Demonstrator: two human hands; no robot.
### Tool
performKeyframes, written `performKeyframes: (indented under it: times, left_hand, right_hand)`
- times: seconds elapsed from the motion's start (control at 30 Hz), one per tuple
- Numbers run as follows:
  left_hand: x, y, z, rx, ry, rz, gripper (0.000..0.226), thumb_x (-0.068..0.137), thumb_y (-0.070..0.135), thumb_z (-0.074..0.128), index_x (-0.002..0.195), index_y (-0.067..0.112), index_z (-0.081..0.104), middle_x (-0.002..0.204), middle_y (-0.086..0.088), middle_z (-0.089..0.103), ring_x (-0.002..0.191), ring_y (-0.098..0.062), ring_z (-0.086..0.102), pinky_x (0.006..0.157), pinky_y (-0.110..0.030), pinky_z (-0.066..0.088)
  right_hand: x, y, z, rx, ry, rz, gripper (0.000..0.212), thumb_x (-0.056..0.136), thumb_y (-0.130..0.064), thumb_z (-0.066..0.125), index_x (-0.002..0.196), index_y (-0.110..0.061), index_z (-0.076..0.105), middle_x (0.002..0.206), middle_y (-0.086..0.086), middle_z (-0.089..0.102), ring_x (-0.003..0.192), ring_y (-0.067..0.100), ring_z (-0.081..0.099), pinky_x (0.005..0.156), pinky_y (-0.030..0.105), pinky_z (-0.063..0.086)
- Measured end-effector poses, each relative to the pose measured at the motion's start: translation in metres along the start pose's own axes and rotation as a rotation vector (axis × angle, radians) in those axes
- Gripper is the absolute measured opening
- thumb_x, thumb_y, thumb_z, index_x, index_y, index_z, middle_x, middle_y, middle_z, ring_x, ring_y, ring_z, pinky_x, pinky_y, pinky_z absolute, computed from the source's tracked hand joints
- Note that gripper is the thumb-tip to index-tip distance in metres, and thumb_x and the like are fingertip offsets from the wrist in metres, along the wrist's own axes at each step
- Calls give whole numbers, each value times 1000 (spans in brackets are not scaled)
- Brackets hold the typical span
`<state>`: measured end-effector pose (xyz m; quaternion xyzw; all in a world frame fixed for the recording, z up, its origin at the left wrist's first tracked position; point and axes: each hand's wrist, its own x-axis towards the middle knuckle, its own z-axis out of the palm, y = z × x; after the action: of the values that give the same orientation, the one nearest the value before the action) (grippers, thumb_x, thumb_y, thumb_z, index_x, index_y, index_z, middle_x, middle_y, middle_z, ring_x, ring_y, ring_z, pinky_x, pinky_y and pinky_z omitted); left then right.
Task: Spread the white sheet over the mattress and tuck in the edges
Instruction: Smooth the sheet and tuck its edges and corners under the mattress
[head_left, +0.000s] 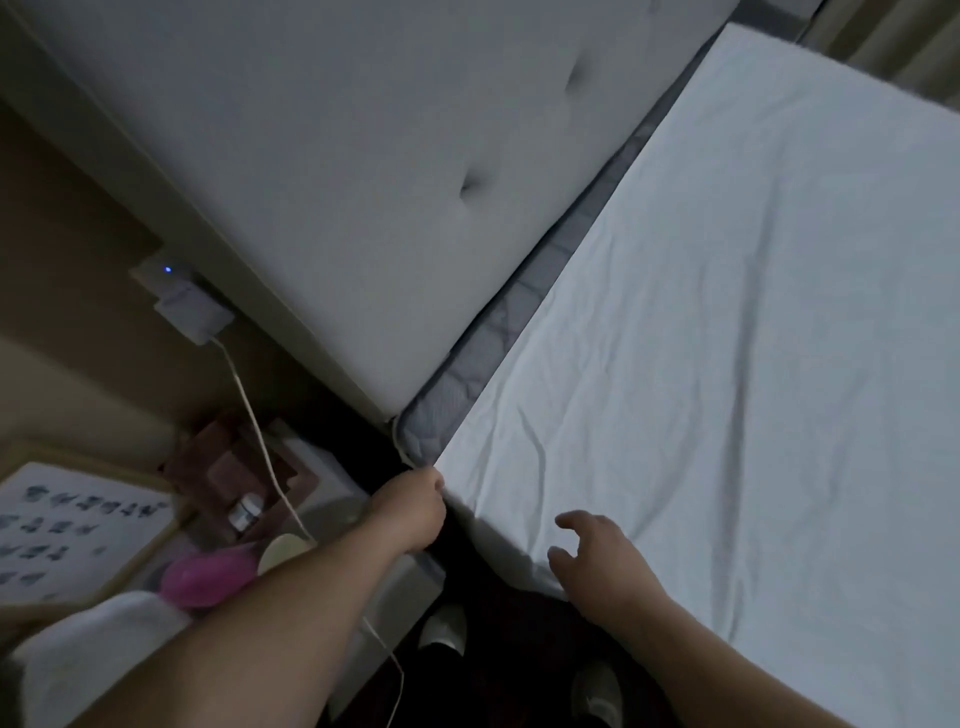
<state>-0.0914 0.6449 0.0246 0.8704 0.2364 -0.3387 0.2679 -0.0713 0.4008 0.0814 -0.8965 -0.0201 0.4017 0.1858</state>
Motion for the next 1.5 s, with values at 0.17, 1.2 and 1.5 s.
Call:
performKeyframes:
  times: [0.17, 1.2, 1.5]
  left_hand:
    - [60, -25, 33, -101, 43, -42, 31, 100, 28, 50, 130, 22, 59, 133, -3, 65, 119, -28, 62, 100, -37, 50]
    - [125, -69, 5, -255, 59, -46, 29, 100, 35, 60, 81, 14, 60, 84, -6, 72, 78, -27, 72, 77, -35, 58]
    - [131, -76, 9, -338, 39, -45, 29, 102, 27, 58, 77, 12, 58, 72, -7, 75, 73, -24, 76, 79, -45, 62]
  right_hand:
    - [63, -12, 52, 23, -64, -31, 50, 98, -40, 55, 146, -24, 51, 146, 1, 52, 127, 16, 57, 106, 30, 43]
    - [151, -105, 99, -18, -115, -136, 65, 95, -40, 56, 155, -24, 39, 156, 4, 45, 138, 30, 45, 111, 40, 41]
    - [156, -108, 111, -134, -34, -193, 83, 90, -48, 56, 161, -33, 15, 170, -6, 3, 155, 30, 7, 124, 52, 21]
